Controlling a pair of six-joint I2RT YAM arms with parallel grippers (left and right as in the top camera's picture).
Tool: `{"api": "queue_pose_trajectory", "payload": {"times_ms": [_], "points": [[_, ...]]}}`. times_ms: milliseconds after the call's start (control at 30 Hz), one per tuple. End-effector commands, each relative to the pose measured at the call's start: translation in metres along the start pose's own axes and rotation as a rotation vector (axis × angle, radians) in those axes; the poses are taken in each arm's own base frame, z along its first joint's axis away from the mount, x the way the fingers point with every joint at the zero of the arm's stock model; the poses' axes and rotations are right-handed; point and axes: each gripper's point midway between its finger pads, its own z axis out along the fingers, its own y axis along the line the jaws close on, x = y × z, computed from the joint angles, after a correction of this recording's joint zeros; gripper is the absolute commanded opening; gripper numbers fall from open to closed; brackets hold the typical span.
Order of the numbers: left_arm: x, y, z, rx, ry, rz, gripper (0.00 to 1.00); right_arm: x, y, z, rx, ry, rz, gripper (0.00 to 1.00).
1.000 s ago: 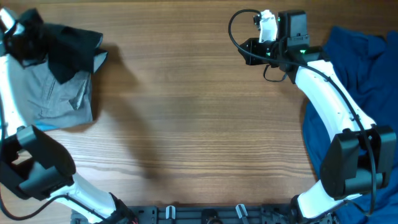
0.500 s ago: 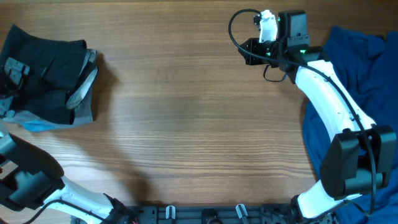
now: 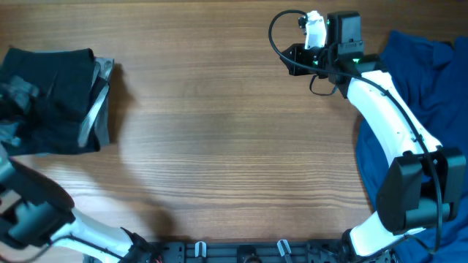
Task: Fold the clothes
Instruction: 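Carry the shorts with the left gripper onto the grey stack and release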
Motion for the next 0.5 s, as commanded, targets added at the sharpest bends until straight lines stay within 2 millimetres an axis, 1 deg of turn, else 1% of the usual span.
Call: {"api": "queue_pose_trajectory", "payload": {"times_ms": [0,33,67,100,133,167,200,267,300,333,467], "points": [[0.046,0.024,0.060,-0.088,0.229,-0.027,0.84,0.000,0.000,0.000,0.005,0.002,0.003,0.13],[0.054,0.028,0.063,-0.104,0.267,-0.037,0.84,0.000,0.000,0.000,0.005,0.002,0.003,0.13],[0.063,0.032,0.064,-0.120,0.309,-0.049,0.92,0.000,0.000,0.000,0.005,0.002,0.003,0.13],[0.069,0.029,0.062,-0.099,0.338,-0.059,1.00,0.000,0.000,0.000,0.005,0.002,0.003,0.13],[0.073,0.019,0.060,-0.042,0.360,-0.072,1.00,0.000,0.000,0.000,0.005,0.002,0.004,0.13],[0.076,-0.001,0.057,0.081,0.396,-0.099,1.00,0.000,0.000,0.000,0.005,0.002,0.003,0.13],[0.076,-0.025,0.049,0.244,0.433,-0.135,1.00,0.000,0.000,0.000,0.006,0.002,0.003,0.13],[0.072,-0.057,0.028,0.499,0.482,-0.188,1.00,0.000,0.000,0.000,0.006,0.002,0.003,0.13],[0.067,-0.067,0.017,0.598,0.497,-0.209,1.00,0.000,0.000,0.000,0.006,0.002,0.002,0.13],[0.064,-0.074,0.009,0.667,0.511,-0.231,1.00,0.000,0.000,0.000,0.006,0.002,0.002,0.13],[0.062,-0.084,-0.006,0.753,0.541,-0.280,1.00,0.000,0.000,0.000,0.006,0.002,0.002,0.13]]}}
